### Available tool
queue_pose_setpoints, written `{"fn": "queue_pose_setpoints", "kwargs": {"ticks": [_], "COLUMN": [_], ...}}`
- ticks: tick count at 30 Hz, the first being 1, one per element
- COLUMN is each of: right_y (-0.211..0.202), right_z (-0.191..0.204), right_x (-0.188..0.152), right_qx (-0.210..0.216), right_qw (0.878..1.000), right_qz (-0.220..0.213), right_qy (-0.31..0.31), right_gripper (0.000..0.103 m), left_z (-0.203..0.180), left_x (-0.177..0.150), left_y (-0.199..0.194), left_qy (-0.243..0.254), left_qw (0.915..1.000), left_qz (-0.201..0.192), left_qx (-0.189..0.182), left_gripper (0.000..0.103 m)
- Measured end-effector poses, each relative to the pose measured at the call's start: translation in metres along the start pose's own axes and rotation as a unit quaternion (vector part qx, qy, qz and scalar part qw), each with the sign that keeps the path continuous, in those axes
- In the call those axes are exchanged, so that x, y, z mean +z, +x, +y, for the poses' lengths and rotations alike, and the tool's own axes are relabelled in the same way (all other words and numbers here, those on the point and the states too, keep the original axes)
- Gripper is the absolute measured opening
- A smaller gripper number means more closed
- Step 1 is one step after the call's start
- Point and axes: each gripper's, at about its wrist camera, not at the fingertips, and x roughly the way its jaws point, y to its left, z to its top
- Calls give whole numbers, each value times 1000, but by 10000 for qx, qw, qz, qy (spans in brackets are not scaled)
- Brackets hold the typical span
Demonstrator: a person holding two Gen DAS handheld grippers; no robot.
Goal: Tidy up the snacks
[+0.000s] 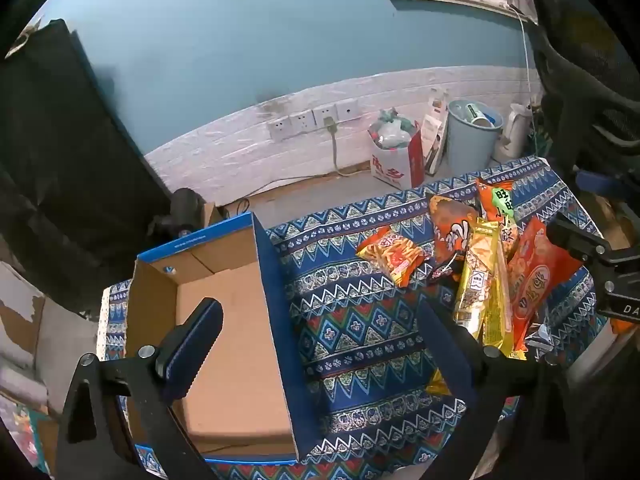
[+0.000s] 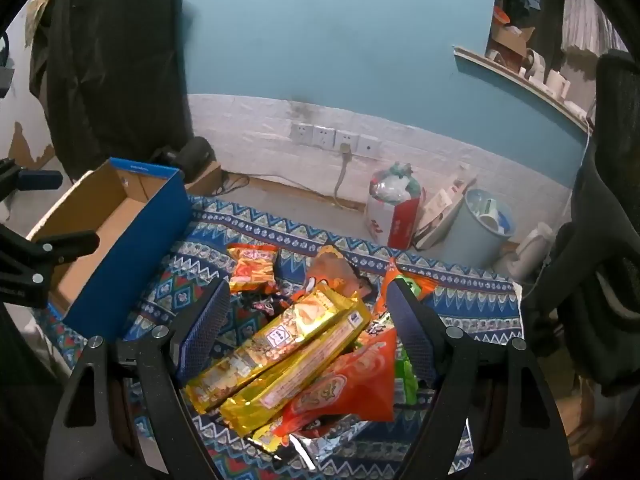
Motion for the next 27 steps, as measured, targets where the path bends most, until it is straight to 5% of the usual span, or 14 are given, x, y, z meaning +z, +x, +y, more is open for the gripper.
{"fn": "queue_pose_setpoints", "kwargs": {"ticks": [27], "right_y": [4], "right_z": [2], "right_x": [-1], "right_qx": [51], "right_qw": [10000], "right_qz": [77], "right_qy": [-9], "right_gripper": [79], "left_z": [-6], "left_x": [-4], "left_y": [1], "left_qy": [16], "left_qw": [9999], "left_qz": [43], "left_qx": [-113], "left_gripper": [99]}}
